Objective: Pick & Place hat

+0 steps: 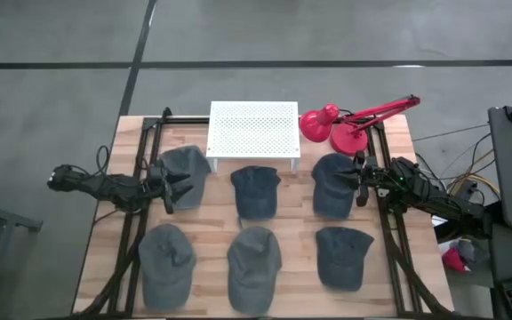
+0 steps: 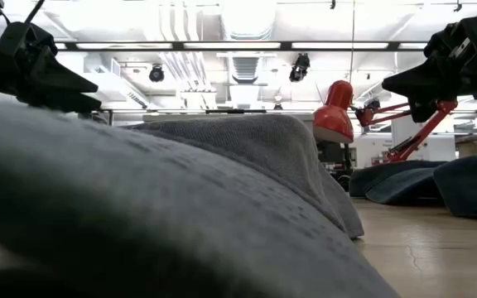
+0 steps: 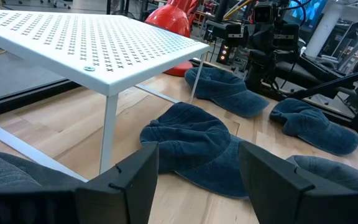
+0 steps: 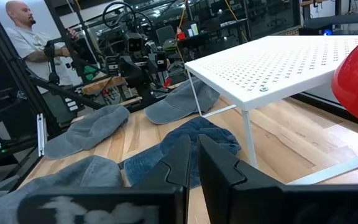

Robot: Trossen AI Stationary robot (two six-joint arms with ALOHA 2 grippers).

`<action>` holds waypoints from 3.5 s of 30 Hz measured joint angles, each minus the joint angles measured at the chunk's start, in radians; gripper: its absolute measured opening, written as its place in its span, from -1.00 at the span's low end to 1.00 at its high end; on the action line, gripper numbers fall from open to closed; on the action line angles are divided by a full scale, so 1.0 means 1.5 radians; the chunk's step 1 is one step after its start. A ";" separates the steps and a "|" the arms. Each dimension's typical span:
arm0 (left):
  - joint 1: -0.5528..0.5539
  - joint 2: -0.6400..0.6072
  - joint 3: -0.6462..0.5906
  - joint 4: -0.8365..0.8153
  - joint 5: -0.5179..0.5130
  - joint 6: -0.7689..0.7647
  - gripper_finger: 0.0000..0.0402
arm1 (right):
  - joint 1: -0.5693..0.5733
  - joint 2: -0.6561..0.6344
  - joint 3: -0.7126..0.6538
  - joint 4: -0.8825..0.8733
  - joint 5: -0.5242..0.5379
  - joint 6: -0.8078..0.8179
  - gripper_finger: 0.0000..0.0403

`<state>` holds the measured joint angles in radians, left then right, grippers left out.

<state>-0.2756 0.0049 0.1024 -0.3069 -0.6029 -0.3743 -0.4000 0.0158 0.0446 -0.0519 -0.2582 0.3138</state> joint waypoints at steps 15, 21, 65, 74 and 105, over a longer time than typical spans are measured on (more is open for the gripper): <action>0.000 0.000 0.000 0.000 0.000 0.000 0.11 | 0.000 0.000 0.000 0.000 0.000 0.000 -0.87; 0.000 0.000 0.000 0.000 0.000 0.000 0.11 | 0.000 0.000 0.000 0.000 0.000 0.000 -0.87; 0.000 0.000 0.000 0.003 0.000 -0.011 0.11 | 0.000 0.000 0.000 0.003 -0.002 0.083 -0.87; 0.000 0.000 -0.005 0.104 0.003 -0.079 0.11 | 0.000 0.000 0.000 0.003 -0.002 0.083 -0.87; 0.000 0.272 0.270 -0.084 0.042 -0.015 0.11 | 0.000 0.000 0.000 0.003 -0.001 0.094 -0.87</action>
<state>-0.2756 0.4123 0.5073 -0.4327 -0.5396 -0.3973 -0.4004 0.0158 0.0448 -0.0479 -0.2592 0.4552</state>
